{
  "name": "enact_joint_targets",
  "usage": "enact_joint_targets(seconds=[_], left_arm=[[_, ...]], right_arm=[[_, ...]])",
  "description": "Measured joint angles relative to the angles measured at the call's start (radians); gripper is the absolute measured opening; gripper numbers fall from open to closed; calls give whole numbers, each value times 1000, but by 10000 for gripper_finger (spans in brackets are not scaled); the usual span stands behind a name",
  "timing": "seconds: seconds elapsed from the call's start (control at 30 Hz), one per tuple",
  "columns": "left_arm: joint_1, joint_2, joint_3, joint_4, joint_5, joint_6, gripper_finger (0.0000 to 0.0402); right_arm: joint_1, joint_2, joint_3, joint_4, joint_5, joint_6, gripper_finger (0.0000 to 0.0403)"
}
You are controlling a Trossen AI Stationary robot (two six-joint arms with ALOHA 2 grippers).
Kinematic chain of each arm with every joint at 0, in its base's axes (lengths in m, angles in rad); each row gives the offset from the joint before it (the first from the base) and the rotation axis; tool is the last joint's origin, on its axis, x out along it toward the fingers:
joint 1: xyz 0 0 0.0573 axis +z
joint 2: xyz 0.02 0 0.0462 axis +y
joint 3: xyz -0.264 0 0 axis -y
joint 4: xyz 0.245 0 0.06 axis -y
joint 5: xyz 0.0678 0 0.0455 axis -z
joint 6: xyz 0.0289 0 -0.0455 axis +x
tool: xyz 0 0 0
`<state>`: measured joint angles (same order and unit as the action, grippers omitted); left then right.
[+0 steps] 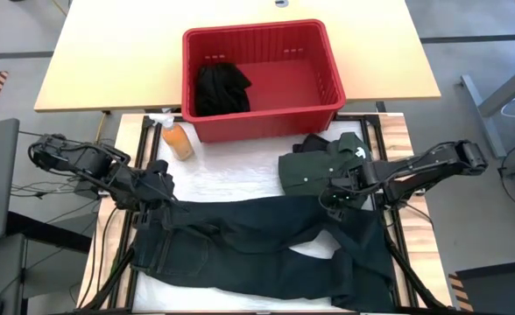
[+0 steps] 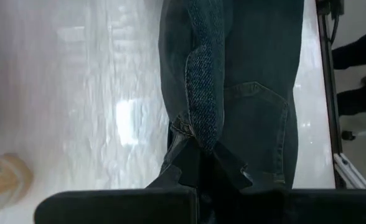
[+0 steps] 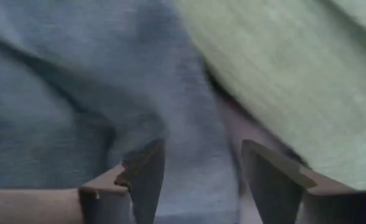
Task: Fold Laundry from Bin
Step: Fold the blue pants from the red laundry bin
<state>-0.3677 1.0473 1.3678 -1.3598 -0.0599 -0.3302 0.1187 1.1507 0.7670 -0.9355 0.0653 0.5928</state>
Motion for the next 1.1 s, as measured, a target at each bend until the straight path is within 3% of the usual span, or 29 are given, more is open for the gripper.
enact_joint_targets(seconds=[0.17,0.33,0.43,0.57,0.7,0.93,1.1], left_arm=[[-4,-1,0,-22,-1,4,0],[-4,-2,0,-21,-5,8,0],[-4,-5,0,-21,-6,2,0],[-4,-16,0,-25,-20,-4,0],[-4,-27,0,-51,-79,-5,0],[14,-29,0,-108,-369,14,0],[84,-27,0,-108,-514,35,0]], right_arm=[[-1,0,-22,34,38,-20,238],[7,2,-77,164,26,-82,206],[6,3,-98,194,-20,-78,154],[20,-7,-89,183,-59,-78,34],[29,-23,0,72,-59,-41,22],[103,-17,324,-331,237,-33,18],[135,-16,533,-510,464,-33,18]])
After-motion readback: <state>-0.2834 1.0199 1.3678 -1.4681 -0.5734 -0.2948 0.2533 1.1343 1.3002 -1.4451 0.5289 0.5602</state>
